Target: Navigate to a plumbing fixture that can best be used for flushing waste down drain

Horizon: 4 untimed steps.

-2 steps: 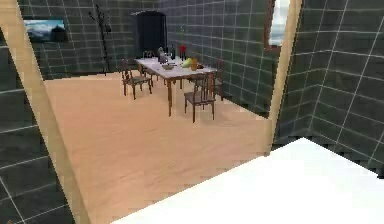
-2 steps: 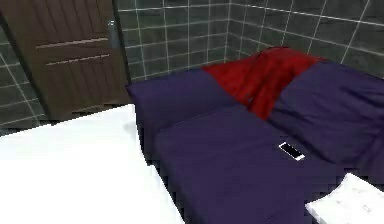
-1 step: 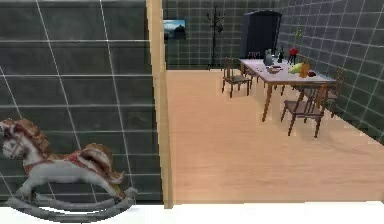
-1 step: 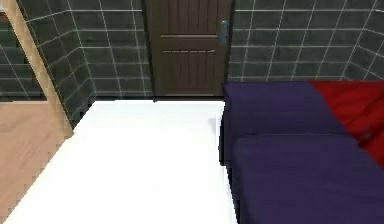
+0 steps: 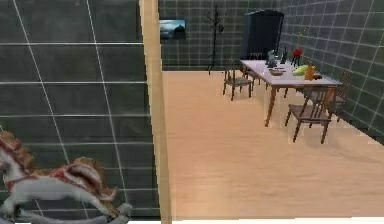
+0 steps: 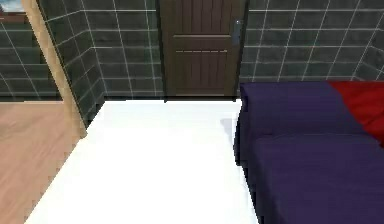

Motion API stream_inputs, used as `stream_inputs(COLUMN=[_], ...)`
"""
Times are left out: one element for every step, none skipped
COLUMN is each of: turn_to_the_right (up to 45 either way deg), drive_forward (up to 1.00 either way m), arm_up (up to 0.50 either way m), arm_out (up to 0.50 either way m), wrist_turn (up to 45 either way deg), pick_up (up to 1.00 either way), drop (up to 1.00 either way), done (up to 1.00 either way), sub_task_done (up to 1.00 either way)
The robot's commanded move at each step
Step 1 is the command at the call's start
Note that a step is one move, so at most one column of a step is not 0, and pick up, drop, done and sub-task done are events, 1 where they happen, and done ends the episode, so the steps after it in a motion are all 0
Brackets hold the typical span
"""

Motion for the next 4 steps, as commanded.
stream_inputs(turn_to_the_right=[21.0, 0.0, -33.0, 0.0], drive_forward=[0.0, 0.85, 0.0, 1.0], arm_up=[0.0, 0.0, 0.0, 0.0], arm_out=[0.0, 0.0, 0.0, 0.0], wrist_turn=[0.0, 0.0, 0.0, 0.0], pick_up=[0.0, 0.0, 0.0, 0.0], drop=[0.0, 0.0, 0.0, 0.0], done=[0.0, 0.0, 0.0, 0.0], sub_task_done=[0.0, 0.0, 0.0, 0.0])
